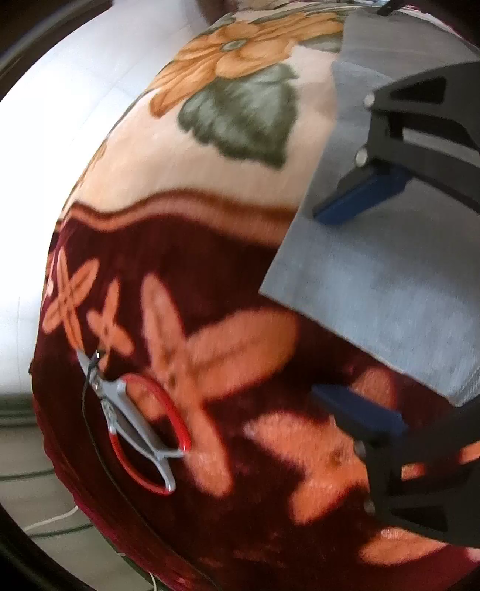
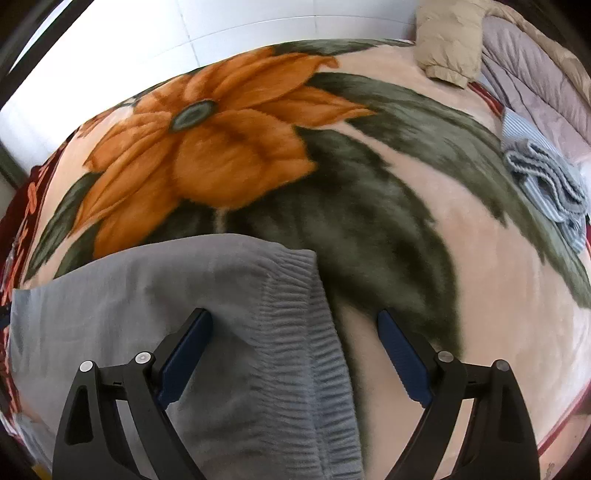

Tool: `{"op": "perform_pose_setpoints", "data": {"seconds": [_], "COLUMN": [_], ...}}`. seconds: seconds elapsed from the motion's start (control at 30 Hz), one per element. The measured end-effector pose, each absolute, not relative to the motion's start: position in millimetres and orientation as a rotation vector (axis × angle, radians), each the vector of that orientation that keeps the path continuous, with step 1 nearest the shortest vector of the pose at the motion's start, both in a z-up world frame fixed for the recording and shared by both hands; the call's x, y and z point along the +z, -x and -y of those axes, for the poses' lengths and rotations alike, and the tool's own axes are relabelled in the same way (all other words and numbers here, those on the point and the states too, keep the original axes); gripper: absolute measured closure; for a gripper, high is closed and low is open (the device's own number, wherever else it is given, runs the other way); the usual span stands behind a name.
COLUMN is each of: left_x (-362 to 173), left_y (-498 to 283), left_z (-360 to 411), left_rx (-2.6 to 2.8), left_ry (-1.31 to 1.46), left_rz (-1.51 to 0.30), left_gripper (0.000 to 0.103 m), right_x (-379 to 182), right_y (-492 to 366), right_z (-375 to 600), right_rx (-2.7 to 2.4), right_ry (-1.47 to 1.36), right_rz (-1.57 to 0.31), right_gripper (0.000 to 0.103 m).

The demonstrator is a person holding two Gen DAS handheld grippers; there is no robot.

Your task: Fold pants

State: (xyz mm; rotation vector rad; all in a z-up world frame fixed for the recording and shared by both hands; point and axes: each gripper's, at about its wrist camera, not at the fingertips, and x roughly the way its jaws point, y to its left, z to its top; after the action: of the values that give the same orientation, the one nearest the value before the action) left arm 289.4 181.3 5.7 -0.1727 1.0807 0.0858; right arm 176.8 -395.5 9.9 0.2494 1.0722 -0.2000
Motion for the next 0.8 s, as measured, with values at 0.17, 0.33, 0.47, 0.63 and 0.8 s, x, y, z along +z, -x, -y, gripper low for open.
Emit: {"op": "perform_pose_setpoints", "data": {"seconds": [0.17,0.33,0.47,0.63,0.8], "left_x": [10.6,21.1,38.3,47.6,24.9], "left_y": [-286.5,-281.8,-275.1,-279.4,-287.5], "left_z": [-167.3,-167.6,-181.5,-193.9,-190.3], "left_rx": [-0.002,0.007,0.076,0.114,0.147], "left_ry": [0.155,0.198,0.196,0.188,0.172], "left_rz": [-1.075,-1.041,-0.98,-0.94,-0.983], "left_gripper": [0.073,0.095,0.095,0.095,0.094], "right_x": [12.1,24.3,48.5,50.2,15.7], "right_y": [-181.0,-183.3,-188.9,-217.6,-230.1], "right_z": [394.7,389.0,377.9,374.9,374.0], "right_rx": [-0.197,-0.132,-0.15,-0.199,-0.243], "right_ry": [-0.25,-0.263,-0.161,-0.15,-0.113], "right_rz": [-1.047,-1.022,-0.928,-0.939,-1.024], "right_gripper": [0.034,0.086,0.087,0.087,0.087]}}
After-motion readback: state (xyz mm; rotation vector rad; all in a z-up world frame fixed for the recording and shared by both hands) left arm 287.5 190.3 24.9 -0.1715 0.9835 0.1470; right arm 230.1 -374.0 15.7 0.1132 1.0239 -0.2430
